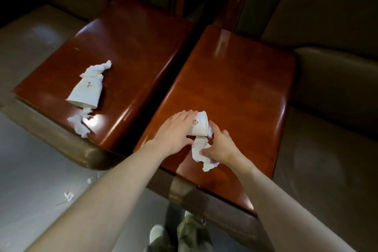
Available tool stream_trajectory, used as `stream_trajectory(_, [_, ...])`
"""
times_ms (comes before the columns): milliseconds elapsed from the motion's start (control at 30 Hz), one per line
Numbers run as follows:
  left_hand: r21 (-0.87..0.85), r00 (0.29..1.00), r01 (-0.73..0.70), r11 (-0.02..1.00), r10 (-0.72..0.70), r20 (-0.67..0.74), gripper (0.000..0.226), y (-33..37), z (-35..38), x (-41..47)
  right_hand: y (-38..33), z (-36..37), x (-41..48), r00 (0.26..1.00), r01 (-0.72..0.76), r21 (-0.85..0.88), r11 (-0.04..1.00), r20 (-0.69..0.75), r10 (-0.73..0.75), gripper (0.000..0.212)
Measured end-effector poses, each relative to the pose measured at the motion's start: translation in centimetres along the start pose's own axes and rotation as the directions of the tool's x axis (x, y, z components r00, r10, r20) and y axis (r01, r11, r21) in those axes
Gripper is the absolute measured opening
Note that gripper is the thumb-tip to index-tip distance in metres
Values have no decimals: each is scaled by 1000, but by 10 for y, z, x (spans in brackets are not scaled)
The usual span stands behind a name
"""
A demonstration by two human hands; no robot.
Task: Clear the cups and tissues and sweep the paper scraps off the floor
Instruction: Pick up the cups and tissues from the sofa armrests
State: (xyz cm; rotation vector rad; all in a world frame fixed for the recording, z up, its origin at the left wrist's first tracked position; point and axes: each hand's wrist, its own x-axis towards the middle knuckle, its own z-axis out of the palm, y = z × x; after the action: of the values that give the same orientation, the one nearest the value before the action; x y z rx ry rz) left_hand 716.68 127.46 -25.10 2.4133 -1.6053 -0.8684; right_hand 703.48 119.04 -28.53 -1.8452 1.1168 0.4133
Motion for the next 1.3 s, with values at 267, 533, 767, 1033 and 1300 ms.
stream_trajectory(267, [-87, 982, 188, 978, -190, -21, 84, -56, -2, -25, -2, 0, -2, 973, 49, 90, 995, -231, -27, 15])
stream_trajectory(533, [-435, 919, 142, 889, -282, -277, 95, -26, -30, -56, -102, -53, -32, 991, 133, 842, 524, -117, -62, 9])
stream_trajectory(767, [-351, 904, 147, 925, -270, -333, 80, -12, -54, -75, -148, -53, -65, 929, 350, -163, 922, -63, -364, 18])
stream_trajectory(1033, [-556, 892, 132, 821, -343, -295, 84, -17, -53, -81, -143, -36, -69, 831, 508, -210, 835, -135, -539, 28])
stream_trajectory(1300, [-499, 896, 146, 854, -328, -300, 65, -28, -28, -82, -131, -30, -53, 925, 346, 464, 816, -314, -213, 21])
